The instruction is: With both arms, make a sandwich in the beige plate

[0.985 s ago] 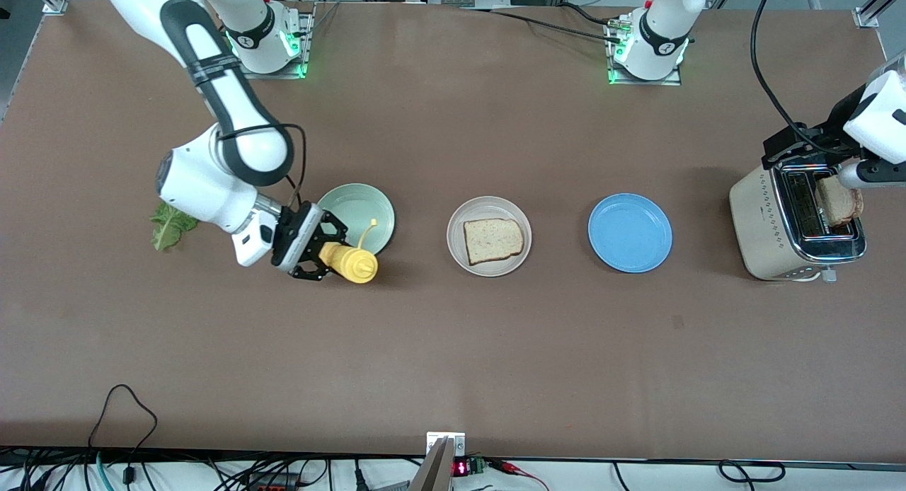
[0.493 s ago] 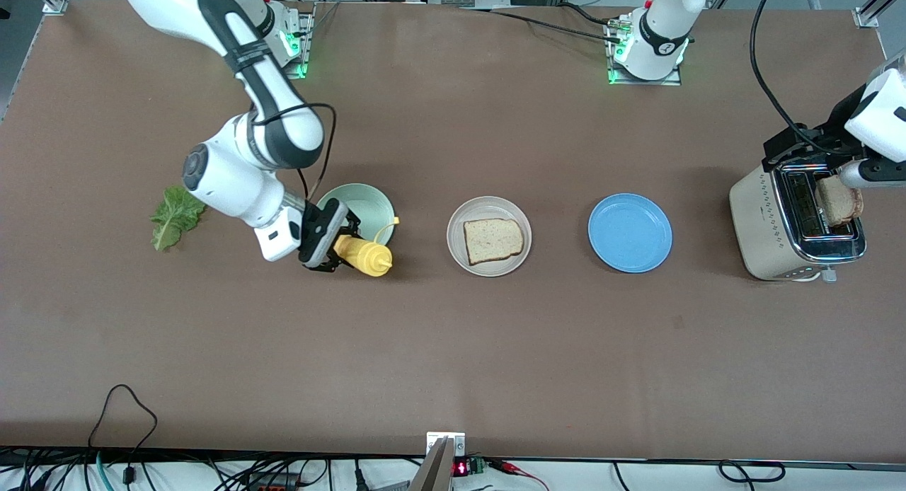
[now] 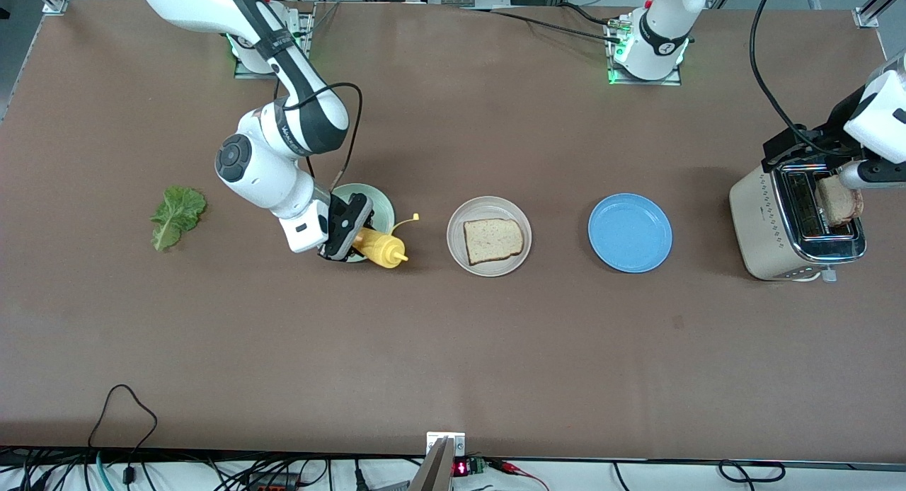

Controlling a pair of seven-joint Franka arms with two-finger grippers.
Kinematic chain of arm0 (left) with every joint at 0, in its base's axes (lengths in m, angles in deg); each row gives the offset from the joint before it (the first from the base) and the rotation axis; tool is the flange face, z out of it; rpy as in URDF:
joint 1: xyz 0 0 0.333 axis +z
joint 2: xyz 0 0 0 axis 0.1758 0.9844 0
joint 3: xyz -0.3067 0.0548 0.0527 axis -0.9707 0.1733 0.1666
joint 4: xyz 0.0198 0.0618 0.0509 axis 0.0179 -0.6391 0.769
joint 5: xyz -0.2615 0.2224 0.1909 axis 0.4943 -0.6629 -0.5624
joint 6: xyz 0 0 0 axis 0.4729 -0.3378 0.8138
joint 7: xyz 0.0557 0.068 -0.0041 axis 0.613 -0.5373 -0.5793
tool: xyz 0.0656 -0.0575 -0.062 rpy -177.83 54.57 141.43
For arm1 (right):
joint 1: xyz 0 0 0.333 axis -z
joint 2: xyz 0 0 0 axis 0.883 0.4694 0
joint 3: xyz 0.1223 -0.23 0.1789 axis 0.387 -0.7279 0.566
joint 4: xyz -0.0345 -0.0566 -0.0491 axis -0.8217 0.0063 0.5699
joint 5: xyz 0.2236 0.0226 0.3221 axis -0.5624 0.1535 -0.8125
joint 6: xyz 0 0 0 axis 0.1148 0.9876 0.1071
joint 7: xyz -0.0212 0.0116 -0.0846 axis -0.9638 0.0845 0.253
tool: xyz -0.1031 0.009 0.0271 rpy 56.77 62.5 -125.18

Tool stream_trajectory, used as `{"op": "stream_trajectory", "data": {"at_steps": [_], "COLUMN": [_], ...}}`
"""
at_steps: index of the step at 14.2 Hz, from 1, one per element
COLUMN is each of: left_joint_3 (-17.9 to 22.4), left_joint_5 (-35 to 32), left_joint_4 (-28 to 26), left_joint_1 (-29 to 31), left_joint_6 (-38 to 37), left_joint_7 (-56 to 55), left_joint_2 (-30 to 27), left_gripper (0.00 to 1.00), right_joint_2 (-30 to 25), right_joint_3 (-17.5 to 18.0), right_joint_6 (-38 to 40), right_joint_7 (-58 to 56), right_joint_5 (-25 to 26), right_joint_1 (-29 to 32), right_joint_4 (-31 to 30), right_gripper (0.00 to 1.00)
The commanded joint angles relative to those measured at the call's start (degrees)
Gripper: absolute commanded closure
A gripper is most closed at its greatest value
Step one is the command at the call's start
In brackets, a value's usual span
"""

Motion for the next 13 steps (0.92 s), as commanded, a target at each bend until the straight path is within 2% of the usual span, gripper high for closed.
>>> {"op": "stream_trajectory", "data": {"at_steps": [1, 3, 6, 9, 13], "left_joint_3": [-0.1, -0.1, -0.1, -0.1, -0.1], "left_joint_5": [0.6, 0.6, 0.6, 0.6, 0.6], "left_joint_4": [-1.6, -1.6, -1.6, -1.5, -1.5], "left_joint_1": [0.4, 0.4, 0.3, 0.3, 0.3], "left_joint_6": [0.8, 0.7, 0.7, 0.6, 0.5], "left_joint_7": [0.5, 0.5, 0.5, 0.5, 0.5], "left_joint_2": [-1.5, -1.5, -1.5, -1.5, -1.5], "left_gripper": [0.00, 0.00, 0.00, 0.00, 0.00], "right_joint_2": [-1.8, -1.7, -0.5, 3.1, 5.6], "right_joint_3": [-1.1, -0.9, -0.9, -0.9, -0.9], "right_joint_6": [2.8, 5.4, 14.2, 20.8, 21.0], "right_joint_7": [7.7, 17.2, 28.5, 35.8, 41.9], "right_joint_5": [6.1, 14.9, 23.7, 27.6, 31.4], "right_joint_1": [-2.8, -4.5, -8.3, -11.5, -14.4], "right_joint_4": [-0.5, 1.2, 7.3, 14.9, 16.1], "right_gripper": [1.00, 1.00, 1.00, 1.00, 1.00]}}
